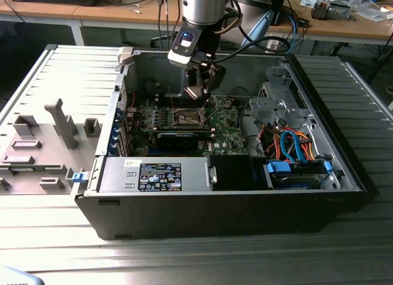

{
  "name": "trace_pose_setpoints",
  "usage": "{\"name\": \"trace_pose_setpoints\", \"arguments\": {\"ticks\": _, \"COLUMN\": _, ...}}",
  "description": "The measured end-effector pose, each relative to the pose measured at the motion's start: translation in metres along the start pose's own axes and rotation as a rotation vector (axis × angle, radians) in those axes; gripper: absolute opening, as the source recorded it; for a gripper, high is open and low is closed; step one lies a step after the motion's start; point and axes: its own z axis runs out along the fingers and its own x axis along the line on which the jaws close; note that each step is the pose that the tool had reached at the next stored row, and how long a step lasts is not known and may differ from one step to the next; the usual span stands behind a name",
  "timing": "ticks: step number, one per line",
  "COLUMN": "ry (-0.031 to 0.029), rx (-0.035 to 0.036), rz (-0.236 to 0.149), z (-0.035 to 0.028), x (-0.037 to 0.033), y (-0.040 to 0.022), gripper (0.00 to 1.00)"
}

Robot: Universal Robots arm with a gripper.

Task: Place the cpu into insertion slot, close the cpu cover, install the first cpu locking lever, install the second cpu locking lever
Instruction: 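Place the cpu into insertion slot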

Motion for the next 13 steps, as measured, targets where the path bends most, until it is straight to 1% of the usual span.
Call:
{"name": "trace_pose_setpoints", "arguments": {"ticks": 9, "ry": -0.0013, "rx": 0.0, "rz": 0.032, "z": 0.0003, "x": 0.0, "y": 0.0, "gripper": 0.55}}
{"name": "trace_pose_setpoints", "arguments": {"ticks": 13, "ry": -0.0022, "rx": 0.0001, "rz": 0.053, "z": 0.0006, "x": 0.0, "y": 0.0, "gripper": 0.55}}
